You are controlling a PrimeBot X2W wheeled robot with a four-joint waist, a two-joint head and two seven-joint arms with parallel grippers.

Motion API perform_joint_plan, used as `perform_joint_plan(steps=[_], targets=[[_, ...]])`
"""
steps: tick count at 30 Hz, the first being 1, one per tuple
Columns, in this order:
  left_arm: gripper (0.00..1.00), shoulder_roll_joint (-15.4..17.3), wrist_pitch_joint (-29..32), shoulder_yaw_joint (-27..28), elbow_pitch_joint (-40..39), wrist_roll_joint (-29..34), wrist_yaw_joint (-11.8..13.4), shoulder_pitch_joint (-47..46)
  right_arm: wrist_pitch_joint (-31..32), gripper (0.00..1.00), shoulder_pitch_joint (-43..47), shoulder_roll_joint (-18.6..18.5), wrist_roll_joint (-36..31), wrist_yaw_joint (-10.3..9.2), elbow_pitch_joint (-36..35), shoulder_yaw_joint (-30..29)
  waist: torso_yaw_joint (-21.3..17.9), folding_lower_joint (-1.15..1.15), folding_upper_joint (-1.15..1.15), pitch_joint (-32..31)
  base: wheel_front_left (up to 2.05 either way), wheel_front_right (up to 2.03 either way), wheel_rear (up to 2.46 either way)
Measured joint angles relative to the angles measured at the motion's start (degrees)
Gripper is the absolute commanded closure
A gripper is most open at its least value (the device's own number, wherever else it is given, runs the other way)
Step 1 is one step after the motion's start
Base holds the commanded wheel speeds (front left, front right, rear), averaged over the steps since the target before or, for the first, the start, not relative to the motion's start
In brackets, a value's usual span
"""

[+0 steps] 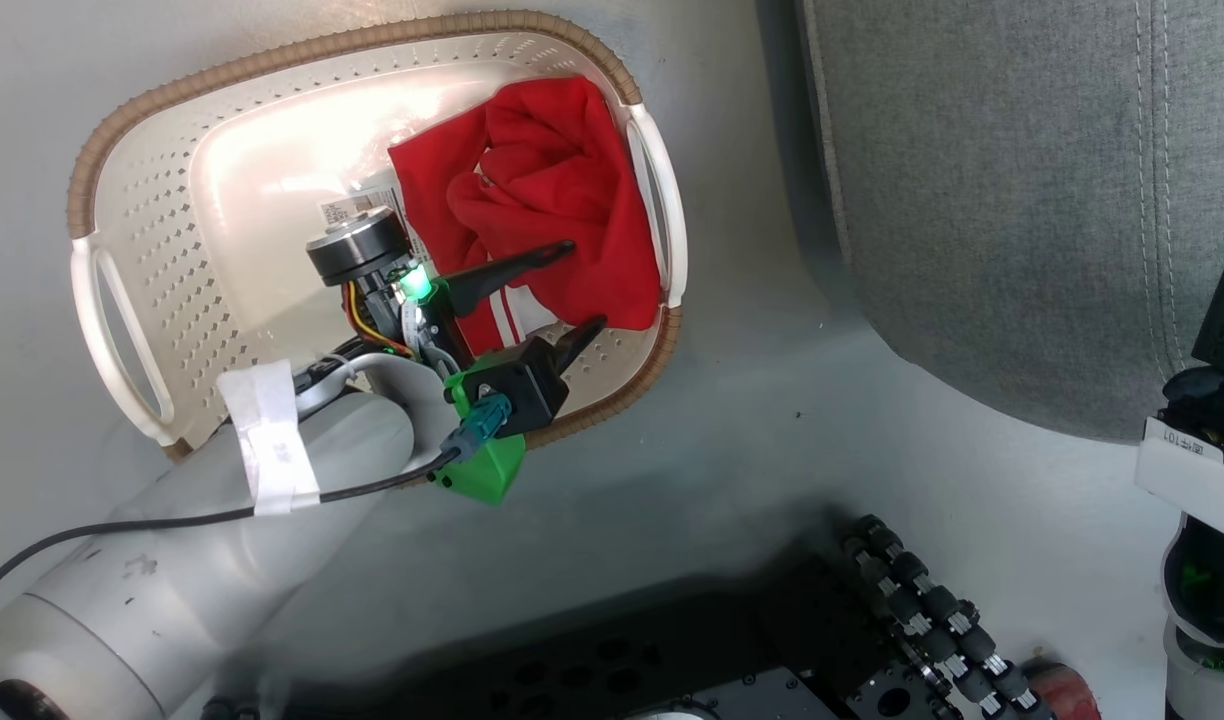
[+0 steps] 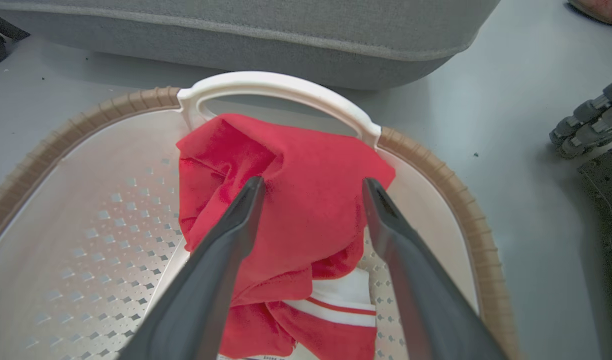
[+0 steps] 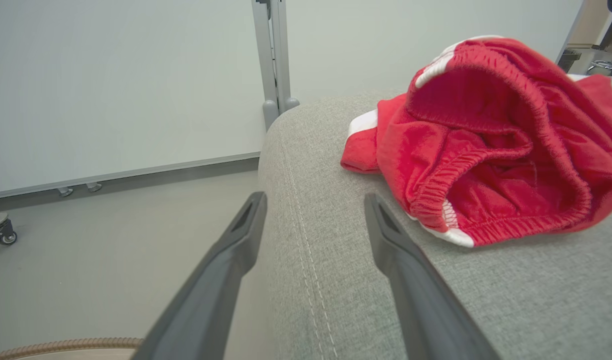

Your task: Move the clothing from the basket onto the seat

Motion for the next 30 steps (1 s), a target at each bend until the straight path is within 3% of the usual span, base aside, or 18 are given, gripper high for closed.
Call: perform_joint_plan(steps=[6,7,8,17,30], targets=[[0.0,-2.3,0.0,1.0,2.6,1.7,-0.3,0.4,0.0,0.0,1.0,0.0,0.1,0.0,-0.6,-0.6,0.0,0.0,0.0,-0.1,0.0,0.0,0.0],[0.37,-2.6,0.0,1.0,2.6,2.1,-0.5,0.4,0.0,0.0,1.2,0.0,0.1,0.0,-0.7,-0.6,0.1,0.0,0.0,-0.1,0.0,0.0,0.0],[1.0,-2.9,0.0,1.0,2.6,2.2,-0.5,0.4,0.0,0.0,1.5,0.0,0.1,0.0,-0.9,-0.7,0.1,0.0,0.0,-0.1,0.0,0.0,0.0],[1.0,-3.4,0.0,2.3,2.2,1.8,-0.7,0.4,0.0,0.0,1.6,0.0,-0.4,0.0,-1.1,-0.9,0.7,0.0,0.0,-0.6,0.0,0.0,0.0],[1.0,0.5,0.0,9.7,-10.3,-1.2,-0.7,5.7,0.0,0.0,-1.8,0.0,-2.6,0.0,2.3,0.5,3.1,-0.01,0.0,-4.3,0.0,0.0,0.0]])
